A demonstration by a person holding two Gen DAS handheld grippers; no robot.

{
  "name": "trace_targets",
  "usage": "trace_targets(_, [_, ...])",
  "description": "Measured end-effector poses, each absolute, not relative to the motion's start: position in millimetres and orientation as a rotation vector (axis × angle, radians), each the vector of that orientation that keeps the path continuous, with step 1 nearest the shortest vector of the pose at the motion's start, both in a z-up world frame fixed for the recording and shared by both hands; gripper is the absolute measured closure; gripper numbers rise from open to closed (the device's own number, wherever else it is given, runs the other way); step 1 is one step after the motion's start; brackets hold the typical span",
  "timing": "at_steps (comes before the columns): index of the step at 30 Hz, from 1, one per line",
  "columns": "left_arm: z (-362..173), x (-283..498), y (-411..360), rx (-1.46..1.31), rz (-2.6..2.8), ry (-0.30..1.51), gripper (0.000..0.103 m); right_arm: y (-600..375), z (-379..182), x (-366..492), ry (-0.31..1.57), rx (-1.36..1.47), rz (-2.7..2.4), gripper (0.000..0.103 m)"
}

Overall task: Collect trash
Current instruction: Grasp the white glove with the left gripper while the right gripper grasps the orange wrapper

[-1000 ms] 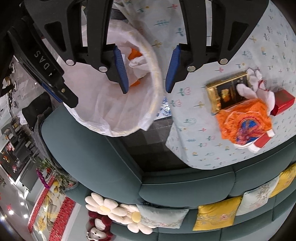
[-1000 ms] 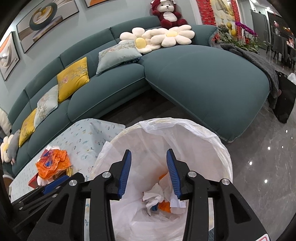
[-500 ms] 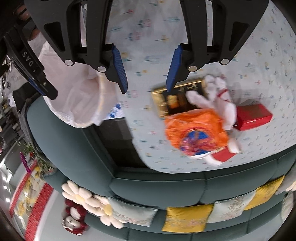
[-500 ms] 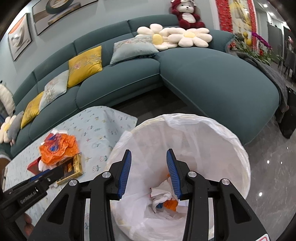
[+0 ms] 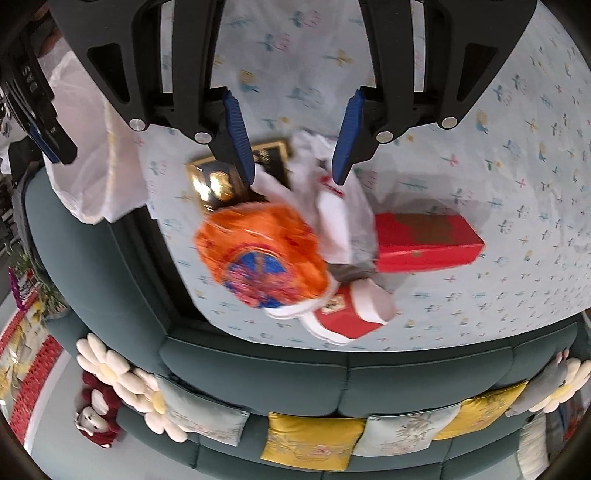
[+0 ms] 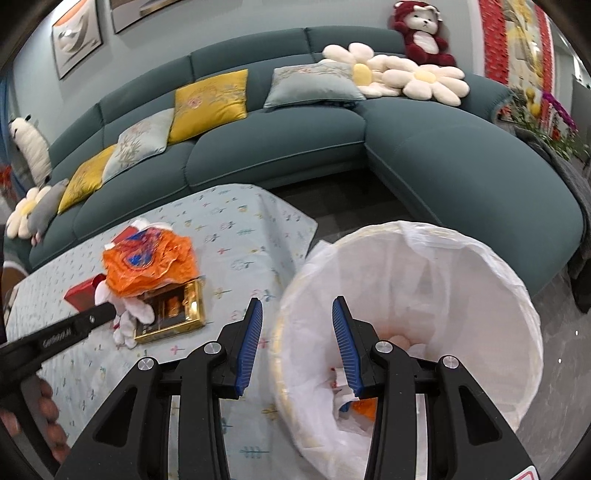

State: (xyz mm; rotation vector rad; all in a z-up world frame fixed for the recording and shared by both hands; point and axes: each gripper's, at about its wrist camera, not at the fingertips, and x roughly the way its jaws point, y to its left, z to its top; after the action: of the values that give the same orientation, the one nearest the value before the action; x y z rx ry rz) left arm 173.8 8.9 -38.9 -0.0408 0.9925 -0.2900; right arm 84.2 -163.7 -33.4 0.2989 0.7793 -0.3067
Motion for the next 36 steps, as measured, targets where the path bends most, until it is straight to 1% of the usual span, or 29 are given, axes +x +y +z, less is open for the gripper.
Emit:
trace_targets(9, [-48.3,196.7,14.3,-0.045,-0.291,0.993,0.062,-145.5,-40.3,96.6,0.811,0.268,-0.261,0.064])
trace_targets(10, [-49.4,197.3,14.7,-0.046,-0.291,0.993,0.064,-144.6,-41.3,97.8,0.815,0.266,-0.257,0.064])
trace_targets(12, [-51.7,197.6,15.6,-0.045,-0.295,0.992,0.071,-141.6,-43.4,100.1,0.821,0.260,-0.251,0.064])
trace_targets(13, [-52.5,197.8,16.3,-0.042,-0.298,0.992,0.080,-139.7,-44.2,101.6,0.824,0.259,-0.244,0.064])
trace_targets(14, [-53.4,198.1,17.4,-0.043,-0.302,0.995,0.087,-138.1,-44.6,102.9,0.826,0.257,-0.237,0.064])
trace_targets(15, [-53.6,198.1,18.3,-0.044,-0.304,0.994,0.090,-136.6,-44.9,104.2,0.827,0.255,-0.232,0.064])
trace_targets(16, [-53.1,197.7,18.9,-0.041,-0.307,0.988,0.097,-134.0,-45.4,105.4,0.829,0.252,-0.221,0.064])
trace_targets(20, [-47.8,192.8,24.5,-0.032,-0.311,0.964,0.099,-126.4,-45.6,109.4,0.834,0.266,-0.176,0.064])
trace_targets(26, [-36.3,182.5,37.6,-0.046,-0.308,0.944,0.099,-105.7,-41.9,126.6,0.839,0.273,-0.094,0.064])
trace_targets(32, [-31.2,174.4,50.8,-0.057,-0.304,0.942,0.099,-91.6,-31.0,167.3,0.814,0.238,-0.063,0.064])
trace_targets(36, [-31.9,175.8,57.6,-0.069,-0.302,0.946,0.099,-95.4,-37.4,196.9,0.838,0.277,-0.056,0.064])
